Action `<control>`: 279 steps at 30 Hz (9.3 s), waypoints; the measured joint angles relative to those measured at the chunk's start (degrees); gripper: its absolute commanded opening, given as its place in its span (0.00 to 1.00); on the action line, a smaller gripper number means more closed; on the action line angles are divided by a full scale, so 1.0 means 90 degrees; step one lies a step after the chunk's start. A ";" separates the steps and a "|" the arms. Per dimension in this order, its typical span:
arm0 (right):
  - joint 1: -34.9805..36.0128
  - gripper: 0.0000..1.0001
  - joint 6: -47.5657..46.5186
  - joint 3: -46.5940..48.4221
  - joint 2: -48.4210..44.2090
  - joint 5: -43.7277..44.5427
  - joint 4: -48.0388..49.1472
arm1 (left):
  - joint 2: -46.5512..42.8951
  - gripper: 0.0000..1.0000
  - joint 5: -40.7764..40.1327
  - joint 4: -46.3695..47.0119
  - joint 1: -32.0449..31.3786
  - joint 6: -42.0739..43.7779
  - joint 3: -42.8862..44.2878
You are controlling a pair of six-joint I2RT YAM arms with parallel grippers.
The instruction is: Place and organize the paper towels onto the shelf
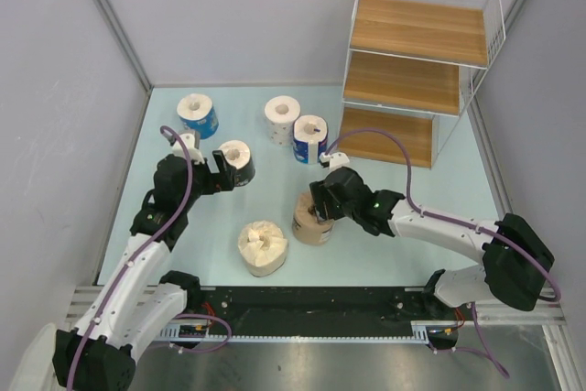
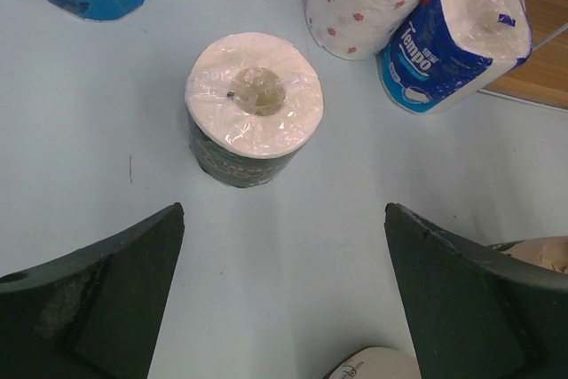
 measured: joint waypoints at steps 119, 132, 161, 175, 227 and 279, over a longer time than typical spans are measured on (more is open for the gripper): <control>-0.2827 0.16 -0.1309 -0.0046 0.0335 0.2074 0.3300 | 0.0345 1.00 0.0226 -0.0002 0.0508 -0.0058 0.0066; -0.2820 0.14 -0.1423 -0.0403 0.1132 0.2263 0.4600 | 0.0345 1.00 0.0223 -0.0005 0.0508 -0.0058 0.0066; -0.2990 0.44 -0.1773 -0.0476 0.1919 0.2378 0.5734 | 0.0372 1.00 0.0228 -0.0002 0.0508 -0.0058 0.0066; -0.3036 0.54 -0.1887 -0.0476 0.1450 0.2392 0.5729 | 0.0372 1.00 0.0228 -0.0002 0.0508 -0.0058 0.0066; 0.1698 0.78 -0.0107 0.0211 0.0532 -0.1360 0.2011 | 0.0270 1.00 0.0228 -0.0100 0.0508 -0.0061 0.0066; 0.1251 0.16 -0.0199 0.0746 0.0396 -0.0602 0.0852 | 0.0102 1.00 0.0221 -0.0384 0.0508 -0.0007 0.0075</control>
